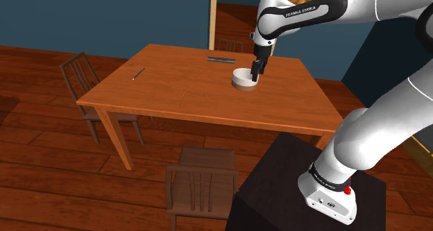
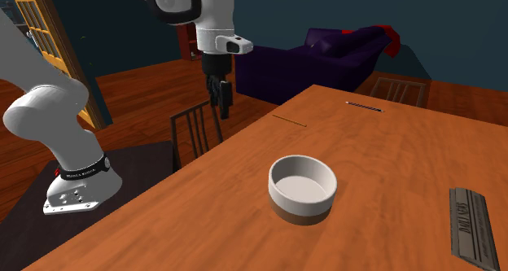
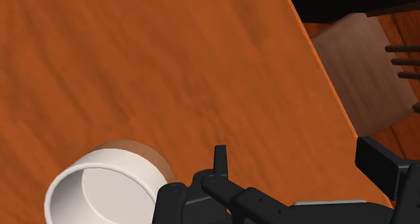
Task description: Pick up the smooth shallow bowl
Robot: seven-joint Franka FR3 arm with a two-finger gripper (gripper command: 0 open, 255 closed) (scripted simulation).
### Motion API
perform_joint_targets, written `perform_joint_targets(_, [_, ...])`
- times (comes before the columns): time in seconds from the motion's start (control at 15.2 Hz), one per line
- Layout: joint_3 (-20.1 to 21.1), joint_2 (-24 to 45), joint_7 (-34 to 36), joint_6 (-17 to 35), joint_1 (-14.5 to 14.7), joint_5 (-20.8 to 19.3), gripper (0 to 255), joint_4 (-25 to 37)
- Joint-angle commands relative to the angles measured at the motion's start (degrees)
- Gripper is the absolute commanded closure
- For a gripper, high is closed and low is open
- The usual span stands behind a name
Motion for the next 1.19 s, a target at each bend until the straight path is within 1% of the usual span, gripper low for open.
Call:
perform_joint_targets(0.0, [-1.22, 4.51, -2.03, 2.20, -0.11, 0.98, 0, 2.57])
perform_joint_targets(0.46, [-4.24, 19.93, -10.02, 6.46, -1.77, 6.44, 0, 13.92])
perform_joint_targets(0.66, [-4.64, 26.78, -13.30, 7.04, -3.19, 9.34, 0, 20.04])
perform_joint_targets(0.92, [-4.37, 36.12, -17.06, 6.59, -5.78, 13.05, 0, 29.58])
perform_joint_targets(0.99, [-4.27, 37.19, -17.41, 6.45, -6.14, 13.42, 0, 30.77])
perform_joint_targets(1.12, [-4.12, 37.78, -17.56, 7.76, -6.23, 13.64, 0, 30.03])
